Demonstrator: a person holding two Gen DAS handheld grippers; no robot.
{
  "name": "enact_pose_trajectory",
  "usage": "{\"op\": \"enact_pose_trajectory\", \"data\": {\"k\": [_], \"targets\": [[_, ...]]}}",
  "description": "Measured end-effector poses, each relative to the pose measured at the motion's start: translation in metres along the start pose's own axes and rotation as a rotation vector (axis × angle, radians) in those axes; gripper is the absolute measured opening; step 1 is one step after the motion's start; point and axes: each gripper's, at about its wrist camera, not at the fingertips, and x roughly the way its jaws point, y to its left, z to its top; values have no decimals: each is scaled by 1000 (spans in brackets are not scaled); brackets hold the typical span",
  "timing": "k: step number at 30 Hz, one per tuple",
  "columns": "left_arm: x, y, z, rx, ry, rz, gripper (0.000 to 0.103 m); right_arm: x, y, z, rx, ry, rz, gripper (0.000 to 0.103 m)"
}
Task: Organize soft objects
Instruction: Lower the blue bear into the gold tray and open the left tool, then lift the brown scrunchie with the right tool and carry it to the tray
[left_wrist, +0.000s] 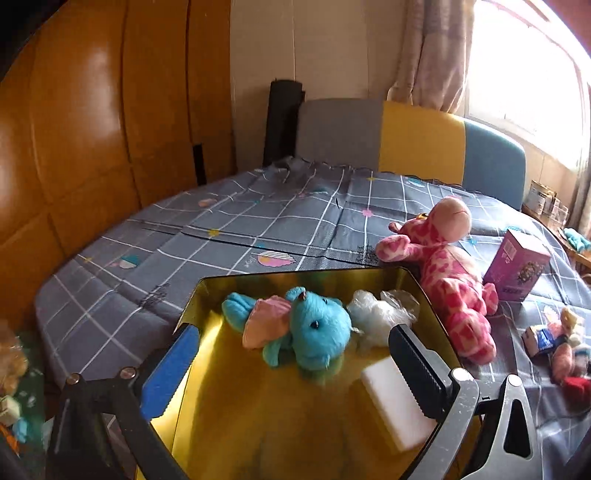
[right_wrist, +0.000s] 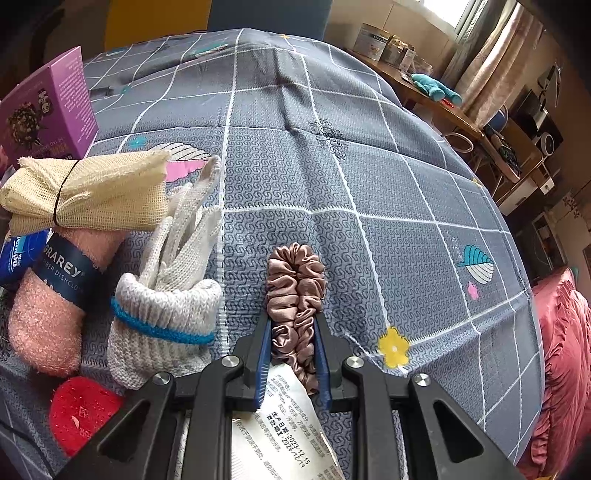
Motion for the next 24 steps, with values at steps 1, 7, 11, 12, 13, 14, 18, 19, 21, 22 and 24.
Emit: {"op": "enact_pose_trajectory", "data": {"k": [1,7,11,12,13,14,18,19,21,22,24], "targets": [[-5,-1,-3,-2,-2,-6,103,0,0,0,-1,-1,-2,21],[-21,-19,-22,32,52,-94,103,-1,1,-1,-2,-8,-5,22],[-26,-32,-32,56,80,-158,103,-1,0,-2,0,-15,-4,22],[-27,-34,-34,55,77,-156,103,-1,0,-3,-4,-18,-7,22],[-28,-36,-37,52,82,-155,103,-1,1,-3,-9,-21,-10,22],[-27,-38,-39,48,91,-156,103,-1,1,-4,-13,-23,-13,22],[-25,-43,-45,52,124,-155,103,-1,3,-5,-25,-31,-21,22],[-26,-44,-46,55,118,-155,103,-1,3,-5,-28,-34,-24,22],[-26,-45,-47,58,112,-163,103,-1,4,-5,-32,-37,-28,22],[-26,-46,-47,56,114,-170,103,-1,4,-5,-33,-39,-30,22],[-25,-47,-47,54,119,-184,103,-1,5,-5,-37,-43,-33,22]]}}
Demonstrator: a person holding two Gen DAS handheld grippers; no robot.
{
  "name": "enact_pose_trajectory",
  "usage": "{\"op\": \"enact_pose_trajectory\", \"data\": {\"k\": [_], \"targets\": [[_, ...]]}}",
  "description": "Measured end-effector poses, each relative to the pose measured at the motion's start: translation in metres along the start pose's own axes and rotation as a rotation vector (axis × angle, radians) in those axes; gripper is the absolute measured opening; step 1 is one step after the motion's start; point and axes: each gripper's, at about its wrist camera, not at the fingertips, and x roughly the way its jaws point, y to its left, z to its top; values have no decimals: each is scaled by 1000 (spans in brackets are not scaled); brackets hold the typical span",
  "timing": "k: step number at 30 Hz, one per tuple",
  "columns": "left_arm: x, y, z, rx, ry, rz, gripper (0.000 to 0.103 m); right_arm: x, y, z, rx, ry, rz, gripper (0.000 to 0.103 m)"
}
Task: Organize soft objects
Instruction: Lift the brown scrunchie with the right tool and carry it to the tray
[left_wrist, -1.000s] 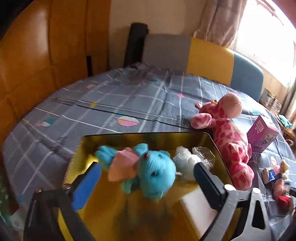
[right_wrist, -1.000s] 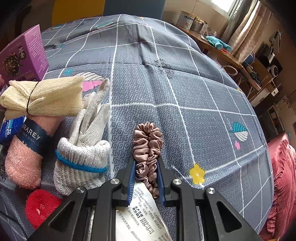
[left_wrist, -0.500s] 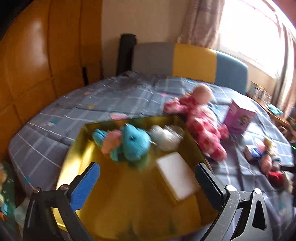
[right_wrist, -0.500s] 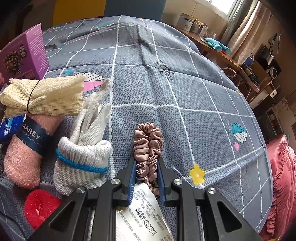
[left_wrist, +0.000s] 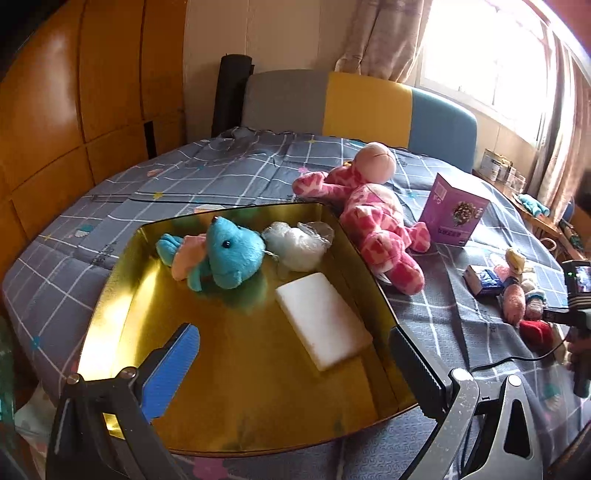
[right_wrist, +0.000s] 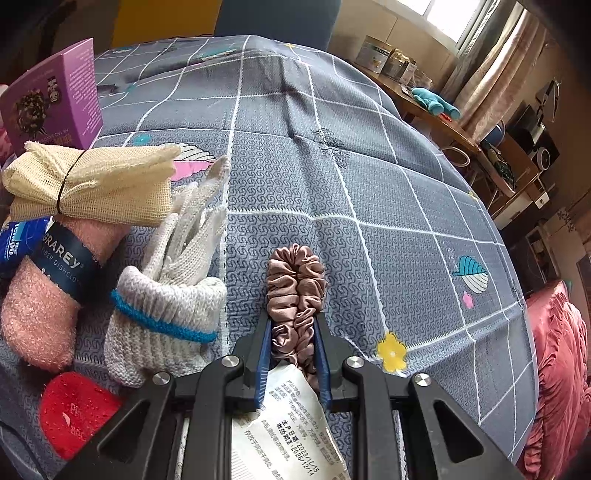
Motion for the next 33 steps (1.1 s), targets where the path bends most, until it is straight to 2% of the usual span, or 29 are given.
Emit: {"op": "enact_pose_trajectory", "data": {"k": [8,21,28,33], "targets": [[-3,-7,-1,20,2,-10,103,-2,4,-2,-13,-11,-12,22],[-8,-2,-3,-16,20,-47,103,-5,7,0,-31,-9,-23,18],[-16,4,0,-19,-11,-26,103,-5,-1,3,17,-6,7,17],[-26,13,4,-27,-37,-9,103,-16,-12,10,91,-58,6,17]]}}
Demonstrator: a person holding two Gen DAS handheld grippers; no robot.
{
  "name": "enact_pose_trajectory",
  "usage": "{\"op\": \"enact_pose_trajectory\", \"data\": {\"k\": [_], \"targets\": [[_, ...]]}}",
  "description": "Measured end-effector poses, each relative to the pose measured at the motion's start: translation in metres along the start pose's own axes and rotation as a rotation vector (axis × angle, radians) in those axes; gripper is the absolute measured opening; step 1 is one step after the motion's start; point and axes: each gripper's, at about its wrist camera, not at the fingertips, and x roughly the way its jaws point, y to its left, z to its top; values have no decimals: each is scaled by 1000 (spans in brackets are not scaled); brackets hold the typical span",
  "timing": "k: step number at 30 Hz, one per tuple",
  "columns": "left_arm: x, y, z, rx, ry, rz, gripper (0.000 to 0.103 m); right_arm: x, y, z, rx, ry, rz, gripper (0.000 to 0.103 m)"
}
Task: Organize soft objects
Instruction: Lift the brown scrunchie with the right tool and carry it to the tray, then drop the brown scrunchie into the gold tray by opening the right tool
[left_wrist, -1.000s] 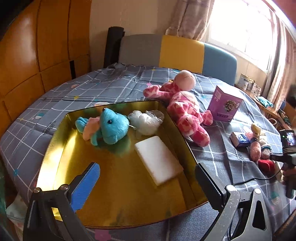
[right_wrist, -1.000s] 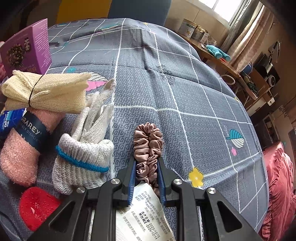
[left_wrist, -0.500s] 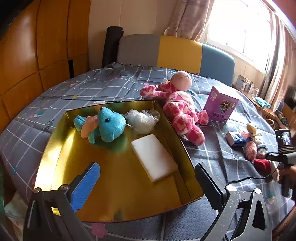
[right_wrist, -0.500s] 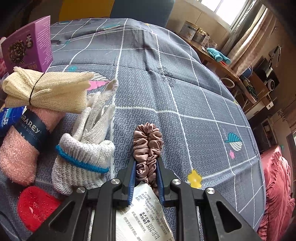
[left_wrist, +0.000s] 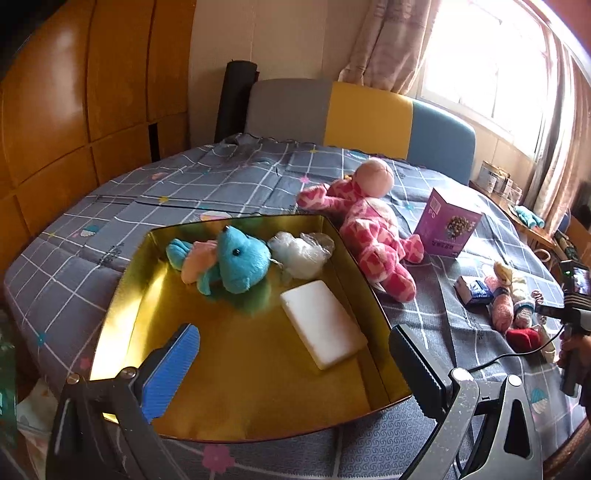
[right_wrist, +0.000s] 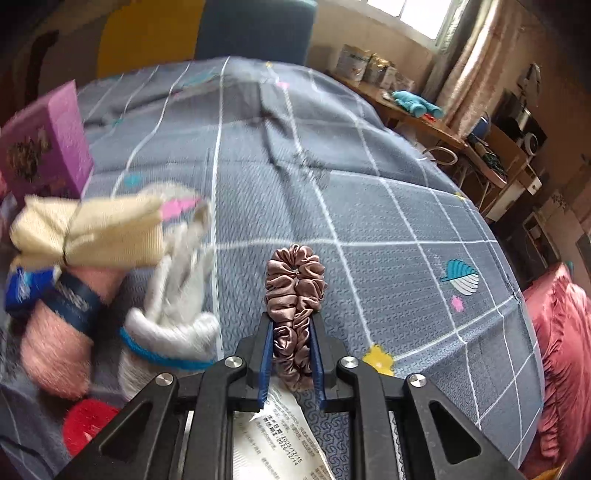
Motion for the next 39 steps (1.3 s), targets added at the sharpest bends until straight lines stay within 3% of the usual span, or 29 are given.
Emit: {"op": "enact_pose_trajectory", "data": {"k": [5,10,17,22,27,39], "targets": [[-6,6,-1,3,-9,-6,103,-33,-9,7,92,-89,18,17],[-8,10,-1,-14,-10,-7,103,-76,19,10,24,-147,87,17],[-13,17,-2,-22,-23,10,103,-147,102,-6,-141,-206,350,17],[-13,27,-2,-42,-21,19,103,-176,180,-29,-268,-179,558,17],[-13,38,-5,-55,-15,41,103,-191,249,-49,-350,-117,710,17],[-14,79,4,-136,-40,133,103,-205,340,-77,-441,-11,843,18]]}}
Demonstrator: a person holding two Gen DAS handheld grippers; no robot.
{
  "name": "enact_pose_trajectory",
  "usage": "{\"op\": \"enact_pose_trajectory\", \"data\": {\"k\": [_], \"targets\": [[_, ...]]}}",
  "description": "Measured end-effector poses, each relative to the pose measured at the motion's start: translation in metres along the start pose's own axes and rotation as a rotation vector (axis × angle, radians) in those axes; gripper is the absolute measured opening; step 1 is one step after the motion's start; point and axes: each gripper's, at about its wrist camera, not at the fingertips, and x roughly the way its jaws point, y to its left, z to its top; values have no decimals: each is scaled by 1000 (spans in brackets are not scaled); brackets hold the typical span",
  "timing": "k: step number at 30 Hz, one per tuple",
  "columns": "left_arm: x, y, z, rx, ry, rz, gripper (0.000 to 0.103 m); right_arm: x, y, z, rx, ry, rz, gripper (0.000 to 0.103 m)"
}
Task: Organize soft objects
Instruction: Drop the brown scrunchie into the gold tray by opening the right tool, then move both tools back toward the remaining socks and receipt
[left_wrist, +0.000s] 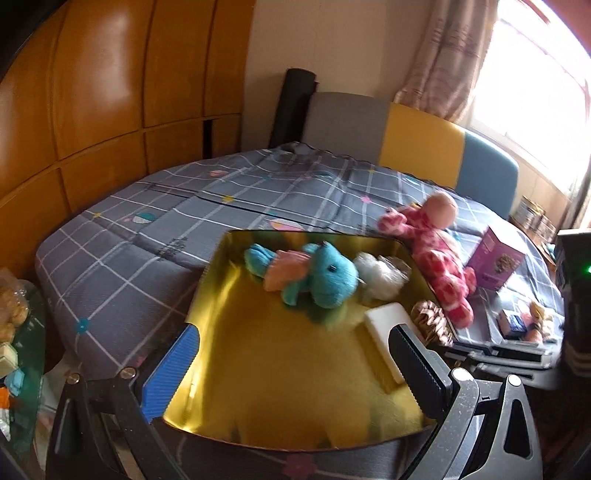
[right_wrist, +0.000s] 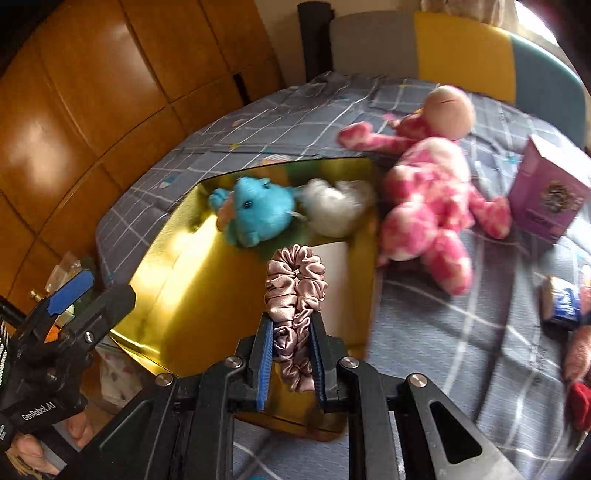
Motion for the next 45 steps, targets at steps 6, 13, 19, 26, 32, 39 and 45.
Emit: {"op": "enact_pose_trajectory", "data": {"k": [6,13,19,26,32,39,45], "targets": [[1,18,6,-38,-21,55,103,33,21,10,-11,77,59,22],[8,27,5,-68,6,56,103,60,28,6,-25,120,23,37],[9,20,3,-45,25,58,103,57,23,2,-10,107,11,41],[5,10,2,-13,28,36,103,32,26,2,-33,30,-33,41],[1,-2,-2,23,31,15,103,10,27,0,-56,-36,-95,41],[-2,-14,-5,59,37,-1,103,-9,16,-6,-39,-86,-142,41],[-5,-27,-7,92,38,-25,103,-27,-2,-11,7,-119,-164,41]]}}
